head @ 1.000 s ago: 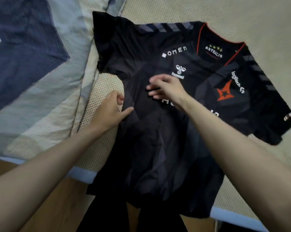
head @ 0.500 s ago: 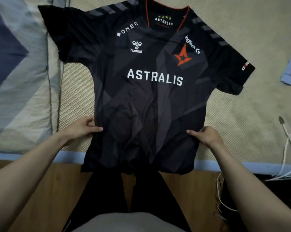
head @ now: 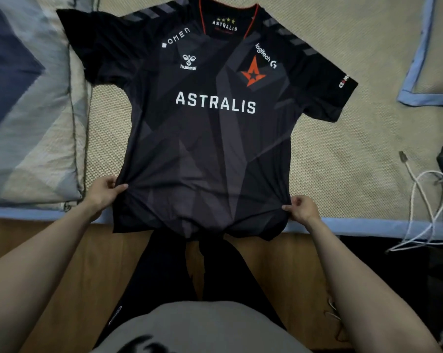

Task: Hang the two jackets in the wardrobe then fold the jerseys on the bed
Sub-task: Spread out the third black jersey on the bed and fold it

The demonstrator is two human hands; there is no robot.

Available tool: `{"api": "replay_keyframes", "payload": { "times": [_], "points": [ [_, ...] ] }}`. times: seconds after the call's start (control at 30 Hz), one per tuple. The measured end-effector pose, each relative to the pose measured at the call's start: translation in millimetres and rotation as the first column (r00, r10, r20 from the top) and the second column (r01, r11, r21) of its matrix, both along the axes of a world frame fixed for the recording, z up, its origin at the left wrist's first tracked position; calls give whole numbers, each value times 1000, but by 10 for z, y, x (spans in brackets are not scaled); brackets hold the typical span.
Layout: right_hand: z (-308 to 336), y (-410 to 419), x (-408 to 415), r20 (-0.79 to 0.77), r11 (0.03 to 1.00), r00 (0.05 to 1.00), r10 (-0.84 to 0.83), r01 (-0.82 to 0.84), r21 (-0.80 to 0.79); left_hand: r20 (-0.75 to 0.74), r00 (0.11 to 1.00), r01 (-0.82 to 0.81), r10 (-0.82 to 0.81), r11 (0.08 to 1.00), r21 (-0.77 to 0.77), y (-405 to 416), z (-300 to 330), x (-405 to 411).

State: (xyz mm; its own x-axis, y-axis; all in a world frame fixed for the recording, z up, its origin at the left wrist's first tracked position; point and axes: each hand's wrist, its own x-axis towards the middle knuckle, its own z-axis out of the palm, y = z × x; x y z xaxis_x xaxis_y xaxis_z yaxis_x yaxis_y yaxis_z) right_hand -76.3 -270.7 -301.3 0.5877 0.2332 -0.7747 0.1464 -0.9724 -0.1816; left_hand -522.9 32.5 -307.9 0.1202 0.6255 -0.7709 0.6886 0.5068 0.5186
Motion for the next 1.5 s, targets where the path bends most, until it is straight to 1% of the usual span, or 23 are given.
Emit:
{"api": "replay_keyframes", "payload": {
  "times": [0.1,0.13,0.17,0.23,0.27,0.3,0.37,0.4,0.47,0.57,0.63,0.67,0.7,0.77,0.87,0.93,0.97,1.07,1.17,1.33,1.5],
  "points": [
    [-11,-101,25,52,997,997,-56,53,57,-42,998,43,-39,994,97,-40,-25,-34],
    [13,-90,9,39,994,996,-85,82,76,-58,997,53,-48,994,94,-52,-53,-65],
    [62,-70,-21,-3,989,993,-120,120,89,-56,996,71,-67,995,74,-60,-71,-97],
    [171,-36,-84,-161,982,976,-146,163,95,-60,987,150,-151,988,-25,-47,-104,-193],
    [226,-26,-114,-234,989,966,-108,128,74,-68,976,200,-205,977,-80,-38,-134,-261],
    [263,-21,-134,-270,997,962,-47,62,49,-77,956,271,-282,955,-122,-37,-146,-315],
    [241,-72,-142,-247,998,967,57,-58,6,-81,894,423,-441,889,-173,-52,-146,-417],
    [218,-98,-139,-217,995,972,87,-93,-19,-94,874,456,-478,871,-184,-62,-112,-447],
    [175,-152,-116,-167,992,980,109,-117,-36,-116,850,495,-513,855,-154,-71,-52,-502],
    [106,-203,-70,-103,986,984,147,-154,-62,-186,806,556,-562,827,-87,-39,-8,-572],
    [124,-187,-76,-95,990,987,133,-137,-38,-172,794,575,-583,812,-101,-40,19,-595],
    [106,-193,-76,-110,991,987,121,-126,-42,-144,814,549,-563,826,-126,-53,18,-613],
    [110,-192,-84,-149,993,983,107,-115,-41,-76,856,494,-512,852,-172,-86,48,-603],
    [110,-205,-101,-260,997,964,54,-64,-30,31,906,412,-422,864,-291,-181,117,-580],
    [145,-206,-113,-368,999,930,20,-31,-25,87,879,467,-470,807,-360,-268,167,-577],
    [193,-183,-140,-418,998,908,11,-35,-51,70,857,492,-511,768,-410,-314,163,-591],
    [218,-161,-158,-435,997,900,3,-37,-70,50,863,472,-502,769,-430,-325,174,-590],
    [211,-172,-211,-462,987,884,-73,-1,-158,19,897,398,-442,788,-470,-384,204,-592],
    [182,-234,-245,-467,976,880,-90,-14,-216,-7,938,302,-346,829,-470,-428,224,-671],
    [199,-308,-267,-438,977,891,-116,24,-211,-61,962,208,-266,860,-465,-407,280,-743],
    [199,-339,-266,-373,983,923,-91,24,-182,-112,960,175,-255,865,-470,-414,245,-835]
  ]
}}
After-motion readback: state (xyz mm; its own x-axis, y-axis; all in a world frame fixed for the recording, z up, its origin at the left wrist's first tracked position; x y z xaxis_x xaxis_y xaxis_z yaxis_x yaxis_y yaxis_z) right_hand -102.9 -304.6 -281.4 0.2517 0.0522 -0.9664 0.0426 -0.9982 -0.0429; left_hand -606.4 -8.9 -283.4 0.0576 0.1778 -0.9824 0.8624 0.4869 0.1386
